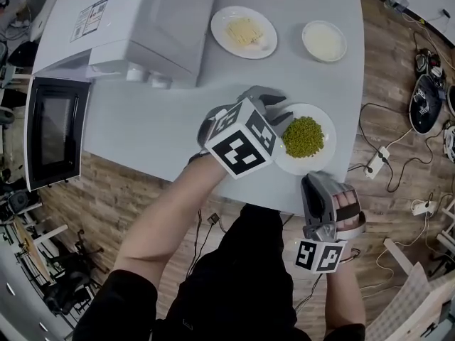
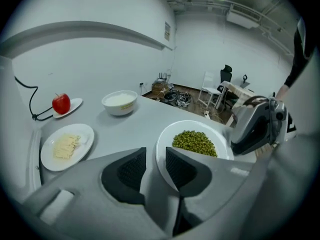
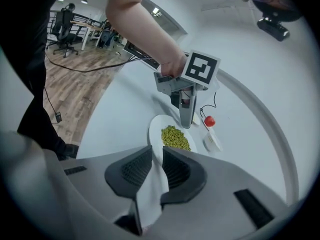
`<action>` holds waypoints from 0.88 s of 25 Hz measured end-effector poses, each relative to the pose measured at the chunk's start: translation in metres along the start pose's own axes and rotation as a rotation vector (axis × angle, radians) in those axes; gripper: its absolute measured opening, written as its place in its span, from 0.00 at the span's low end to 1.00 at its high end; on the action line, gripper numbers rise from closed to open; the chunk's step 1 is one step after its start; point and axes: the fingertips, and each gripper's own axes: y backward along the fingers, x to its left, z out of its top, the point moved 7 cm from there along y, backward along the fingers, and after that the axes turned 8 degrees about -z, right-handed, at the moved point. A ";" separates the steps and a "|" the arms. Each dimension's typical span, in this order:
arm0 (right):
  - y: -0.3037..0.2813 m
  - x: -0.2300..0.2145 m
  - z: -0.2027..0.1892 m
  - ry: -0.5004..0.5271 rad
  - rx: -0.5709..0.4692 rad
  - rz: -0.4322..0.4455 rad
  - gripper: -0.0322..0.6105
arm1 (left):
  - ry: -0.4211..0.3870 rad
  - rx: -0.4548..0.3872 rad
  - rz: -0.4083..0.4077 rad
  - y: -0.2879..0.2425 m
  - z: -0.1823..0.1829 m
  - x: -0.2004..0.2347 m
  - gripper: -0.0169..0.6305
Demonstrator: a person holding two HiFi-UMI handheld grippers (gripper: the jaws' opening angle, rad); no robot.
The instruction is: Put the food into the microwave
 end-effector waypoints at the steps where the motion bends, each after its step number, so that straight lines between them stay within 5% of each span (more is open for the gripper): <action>1: 0.000 0.001 -0.001 0.025 0.002 -0.003 0.17 | -0.018 0.019 0.001 -0.001 0.001 0.000 0.19; 13: -0.011 0.004 0.001 0.305 0.001 -0.103 0.19 | -0.079 0.085 -0.038 -0.017 0.017 0.014 0.19; 22: -0.019 0.001 0.007 0.369 0.001 -0.110 0.21 | -0.075 0.177 -0.150 -0.024 0.024 0.015 0.13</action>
